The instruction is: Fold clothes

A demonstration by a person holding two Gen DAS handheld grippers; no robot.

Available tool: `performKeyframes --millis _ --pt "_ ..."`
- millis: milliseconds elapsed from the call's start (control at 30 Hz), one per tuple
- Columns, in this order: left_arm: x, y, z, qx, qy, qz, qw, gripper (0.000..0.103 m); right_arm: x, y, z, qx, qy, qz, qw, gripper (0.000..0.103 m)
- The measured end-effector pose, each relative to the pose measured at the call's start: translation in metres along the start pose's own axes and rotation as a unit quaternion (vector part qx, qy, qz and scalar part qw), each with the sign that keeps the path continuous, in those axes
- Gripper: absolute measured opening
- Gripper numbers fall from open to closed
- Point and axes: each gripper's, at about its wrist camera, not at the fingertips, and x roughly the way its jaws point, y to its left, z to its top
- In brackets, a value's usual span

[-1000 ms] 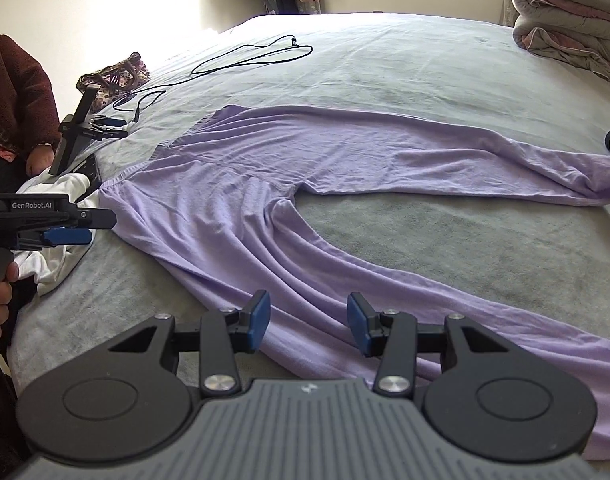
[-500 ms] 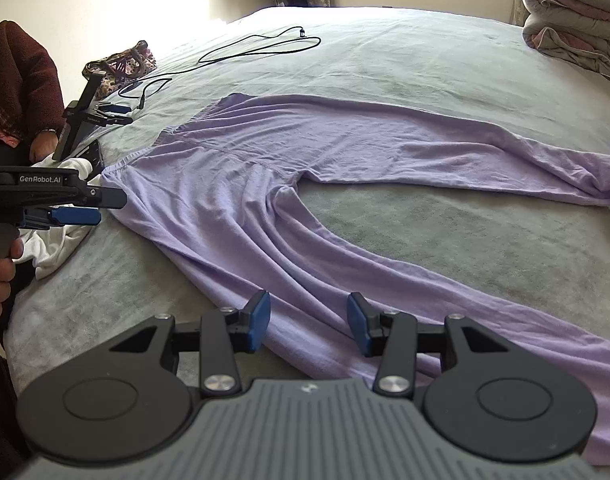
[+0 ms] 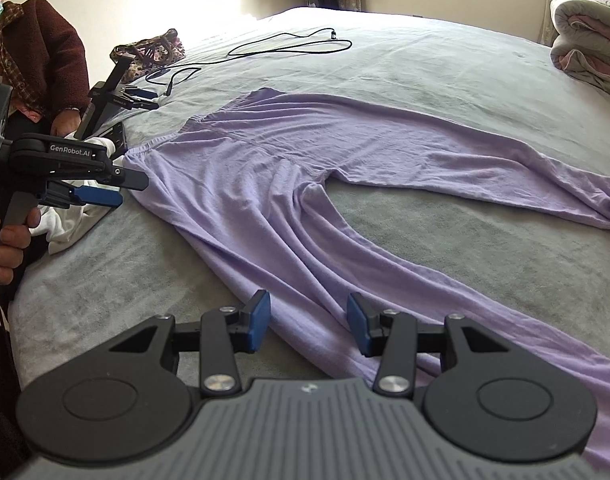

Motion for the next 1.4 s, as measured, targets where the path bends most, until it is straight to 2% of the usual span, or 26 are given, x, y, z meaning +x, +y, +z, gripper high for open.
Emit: performKeyframes --millis 33,167,200,233,300,433,500,600,833,967,1033,1067,1267,1333,1367,1400 --pt "0.0 0.001 0.0 -0.004 -0.002 0.004 1.0 0.049 0.002 0.001 0.0 -0.004 0.0 0.001 1.0 0.045" --pt "0.0 0.005 -0.001 -0.012 -0.012 0.021 0.9996 0.036 0.01 0.008 0.0 -0.031 0.004 -0.001 1.0 0.025" --pt "0.0 0.007 -0.001 -0.015 -0.014 0.026 0.9995 0.029 0.01 0.011 0.0 -0.04 0.004 -0.003 0.999 0.016" --pt "-0.001 0.008 -0.001 -0.017 -0.015 0.031 0.9992 0.021 0.01 0.012 0.001 -0.045 0.004 -0.002 0.999 0.012" --pt "-0.001 0.013 0.0 -0.025 -0.019 0.047 0.9984 0.013 0.007 0.015 0.002 -0.054 0.002 0.006 0.999 0.004" --pt "-0.003 0.021 0.003 -0.044 -0.017 0.044 0.9979 0.014 0.0 0.022 0.001 -0.074 -0.01 0.016 0.997 0.005" --pt "-0.003 0.022 0.003 -0.051 -0.017 0.044 0.9976 0.014 0.001 0.025 0.0 -0.081 -0.016 0.015 0.996 0.015" --pt "-0.002 0.021 0.001 -0.052 -0.017 0.046 0.9975 0.017 0.01 0.03 0.0 -0.093 -0.014 0.009 0.996 0.015" --pt "0.0 0.016 -0.001 -0.054 -0.02 0.031 0.9979 0.042 0.022 0.034 0.006 -0.103 -0.027 0.006 0.994 0.015" --pt "0.004 0.017 -0.001 -0.069 -0.024 0.025 0.997 0.048 0.029 0.036 0.008 -0.109 -0.026 0.009 0.994 0.018" --pt "0.005 0.016 -0.001 -0.068 -0.029 0.027 0.9969 0.049 0.03 0.036 0.009 -0.113 -0.027 0.011 0.993 0.026" --pt "0.005 0.015 -0.002 -0.066 -0.031 0.03 0.9969 0.049 0.031 0.036 0.008 -0.115 -0.028 0.013 0.993 0.03" --pt "0.009 0.002 -0.005 -0.04 -0.051 0.059 0.9961 0.049 0.033 0.036 0.009 -0.124 -0.029 0.021 0.992 0.03" --pt "0.01 -0.002 -0.007 -0.03 -0.059 0.078 0.9948 0.039 0.036 0.036 0.008 -0.123 -0.027 0.024 0.992 0.027" --pt "0.01 -0.003 -0.007 -0.023 -0.063 0.086 0.994 0.032 0.036 0.036 0.008 -0.122 -0.026 0.027 0.992 0.017" --pt "0.01 -0.004 -0.007 -0.015 -0.067 0.095 0.9931 0.018 0.036 0.037 0.009 -0.121 -0.025 0.03 0.992 0.005"
